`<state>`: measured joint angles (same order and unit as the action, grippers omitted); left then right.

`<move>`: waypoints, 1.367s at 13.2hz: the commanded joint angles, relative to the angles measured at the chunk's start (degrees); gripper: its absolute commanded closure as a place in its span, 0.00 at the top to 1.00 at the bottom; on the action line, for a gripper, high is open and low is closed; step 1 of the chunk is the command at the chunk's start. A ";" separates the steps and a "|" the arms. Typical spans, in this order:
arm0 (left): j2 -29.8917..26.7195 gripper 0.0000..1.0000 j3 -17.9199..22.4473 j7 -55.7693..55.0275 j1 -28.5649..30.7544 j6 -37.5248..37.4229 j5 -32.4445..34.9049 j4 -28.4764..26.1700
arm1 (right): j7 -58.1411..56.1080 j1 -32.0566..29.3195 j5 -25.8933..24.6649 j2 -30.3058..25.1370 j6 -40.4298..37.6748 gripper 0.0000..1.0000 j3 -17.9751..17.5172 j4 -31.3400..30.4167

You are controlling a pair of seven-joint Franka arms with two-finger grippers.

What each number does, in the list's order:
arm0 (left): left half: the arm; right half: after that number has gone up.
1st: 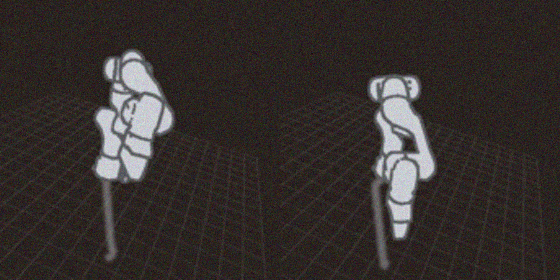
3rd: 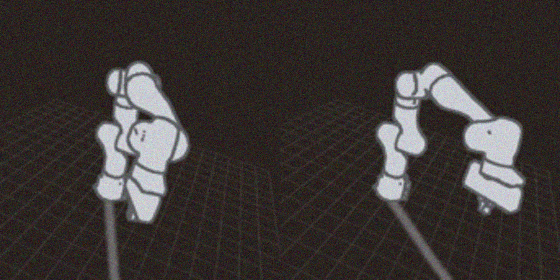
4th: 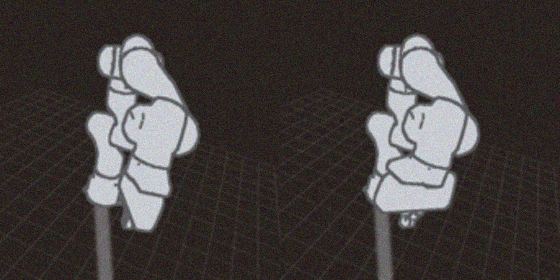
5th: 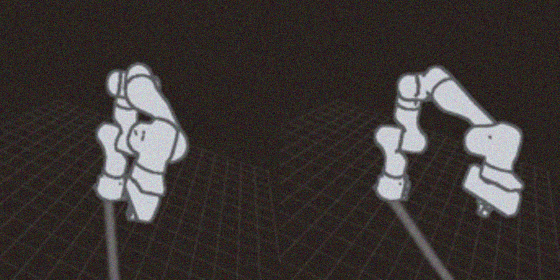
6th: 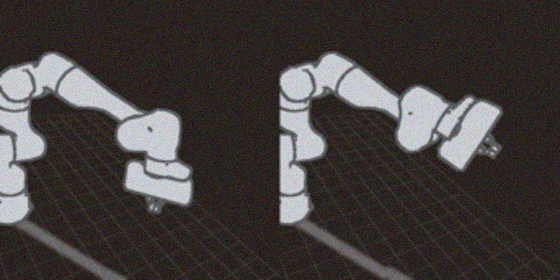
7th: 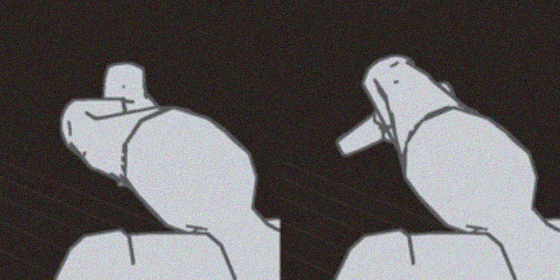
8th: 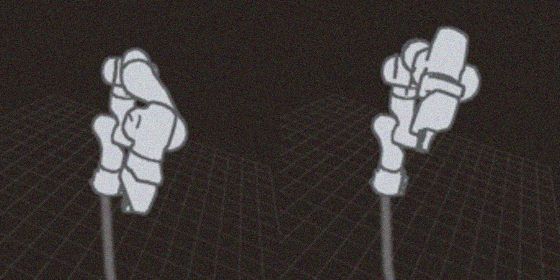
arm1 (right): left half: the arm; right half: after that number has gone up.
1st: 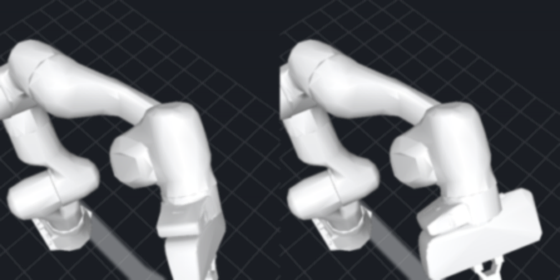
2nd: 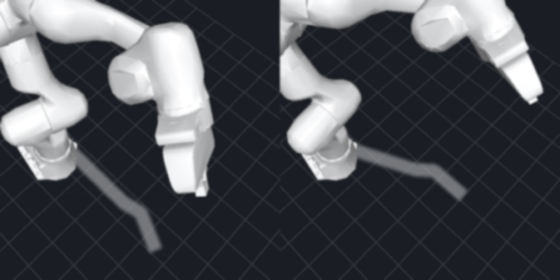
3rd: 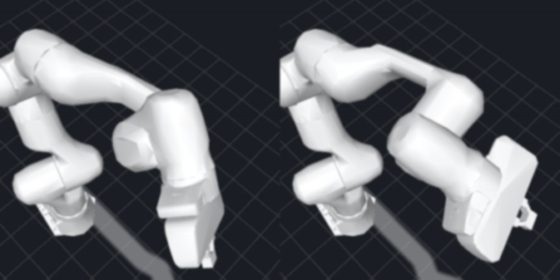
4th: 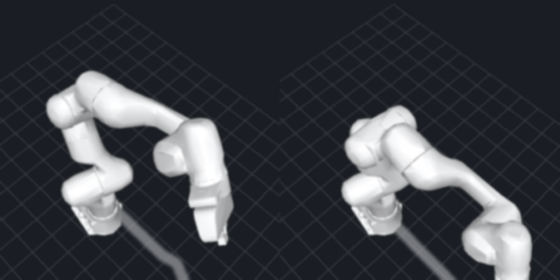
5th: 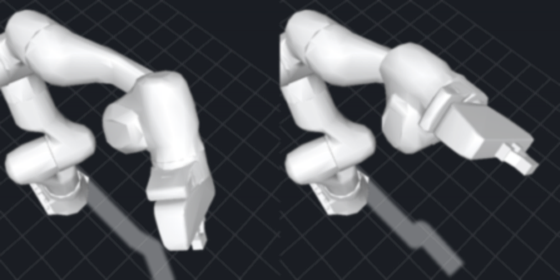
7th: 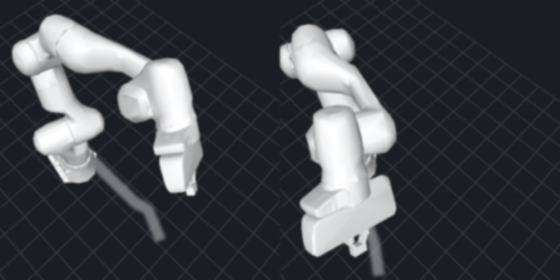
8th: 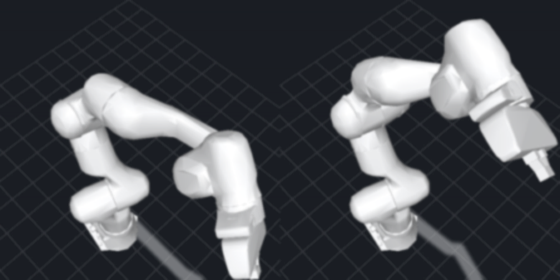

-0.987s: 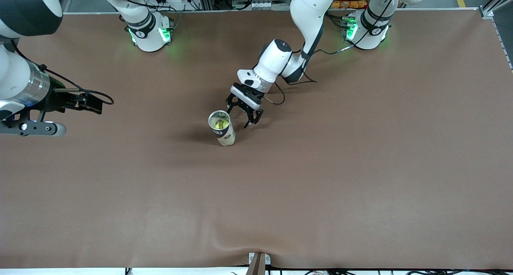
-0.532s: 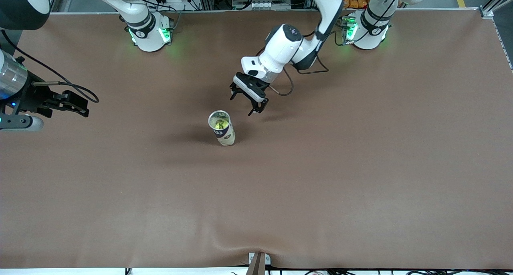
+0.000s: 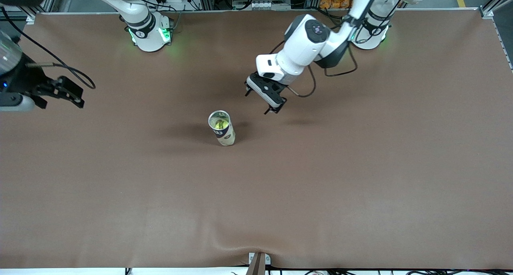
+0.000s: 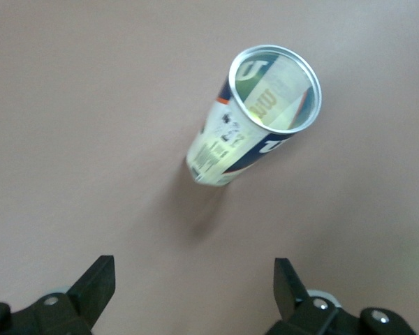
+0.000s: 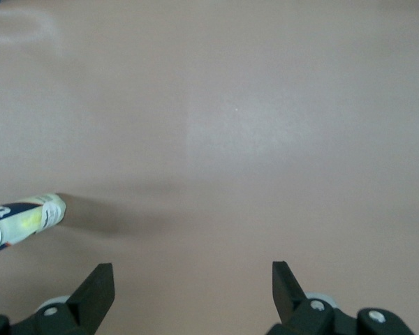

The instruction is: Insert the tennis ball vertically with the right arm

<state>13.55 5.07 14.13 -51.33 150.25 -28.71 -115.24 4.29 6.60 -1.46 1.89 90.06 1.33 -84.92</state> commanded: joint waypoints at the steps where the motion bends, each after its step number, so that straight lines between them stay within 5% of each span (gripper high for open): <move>1: -2.74 1.00 6.42 -3.66 1.75 -21.04 7.41 10.15 | -0.51 1.40 -0.83 -0.22 -2.78 1.00 1.04 2.30; 3: -1.52 1.00 7.84 -4.99 6.56 -37.16 13.31 21.06 | -0.60 0.61 -0.56 0.74 -3.22 1.00 0.95 3.88; 8: -1.69 1.00 7.93 -4.89 19.23 -53.28 20.08 29.97 | -0.60 0.61 -0.83 1.01 -3.31 1.00 0.95 4.06; 13: -4.15 1.00 7.93 -7.01 33.72 -59.44 20.80 30.69 | 0.11 0.70 -0.83 1.10 -3.31 1.00 0.95 4.06; 18: -5.03 1.00 8.02 -9.30 40.78 -62.19 22.37 30.69 | 0.02 0.69 -0.83 1.10 -3.40 1.00 0.95 4.06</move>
<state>9.36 13.84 6.65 -11.75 89.57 -8.56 -85.12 4.25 6.81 -1.52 2.24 87.74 1.87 -82.44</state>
